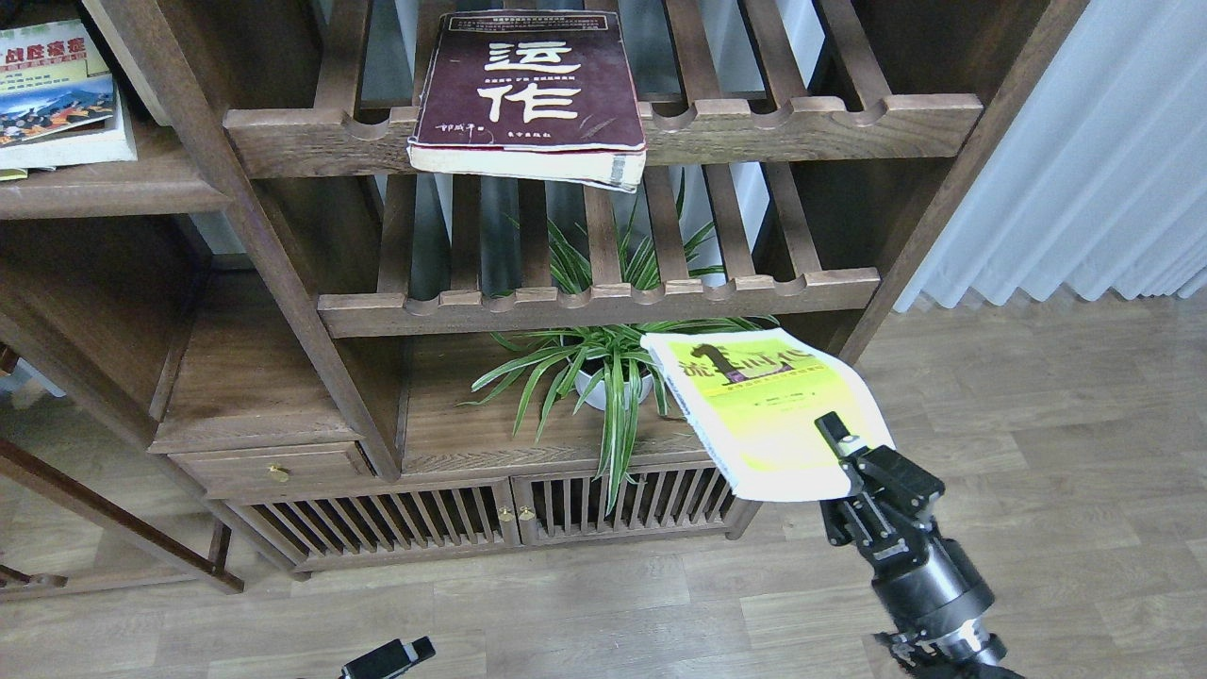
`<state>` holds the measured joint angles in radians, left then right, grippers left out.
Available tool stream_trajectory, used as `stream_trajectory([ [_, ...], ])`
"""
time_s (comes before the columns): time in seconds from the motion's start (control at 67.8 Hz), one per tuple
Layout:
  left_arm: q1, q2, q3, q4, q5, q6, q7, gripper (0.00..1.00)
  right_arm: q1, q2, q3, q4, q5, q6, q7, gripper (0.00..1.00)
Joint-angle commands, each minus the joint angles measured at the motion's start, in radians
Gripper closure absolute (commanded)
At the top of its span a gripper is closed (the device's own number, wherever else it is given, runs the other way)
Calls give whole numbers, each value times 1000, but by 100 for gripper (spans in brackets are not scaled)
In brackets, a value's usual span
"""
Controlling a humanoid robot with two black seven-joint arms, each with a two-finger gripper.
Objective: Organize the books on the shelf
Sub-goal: 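Bring the left gripper to grip the yellow book beside the right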
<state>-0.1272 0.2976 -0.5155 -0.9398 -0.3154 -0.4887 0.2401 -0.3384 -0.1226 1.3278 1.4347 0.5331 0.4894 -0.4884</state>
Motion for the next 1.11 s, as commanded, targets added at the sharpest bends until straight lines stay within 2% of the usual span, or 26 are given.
stream_trajectory([
  [0.0,1,2,-28,-125,-65,0,-24,0,45,49,-50,-39,-33,-1,0,99],
  [0.221,34,63,-107,-352,-163,0,-38,0,82,104,-137,-111,-36,-1,0,99],
  [0.486,97,84,-190,-481,-163,0,-38,0,94,120,-190,-152,-41,-1,0,99],
  [0.722,98,61,-206,-517,-162,0,-33,1,87,123,-213,-157,-71,-1,0,99],
  [0.958,92,-109,-207,-493,-151,0,-22,2,81,123,-214,-155,-123,-1,0,99],
  [1.091,89,-143,-204,-459,-145,0,-19,2,81,123,-214,-151,-136,-1,0,99],
])
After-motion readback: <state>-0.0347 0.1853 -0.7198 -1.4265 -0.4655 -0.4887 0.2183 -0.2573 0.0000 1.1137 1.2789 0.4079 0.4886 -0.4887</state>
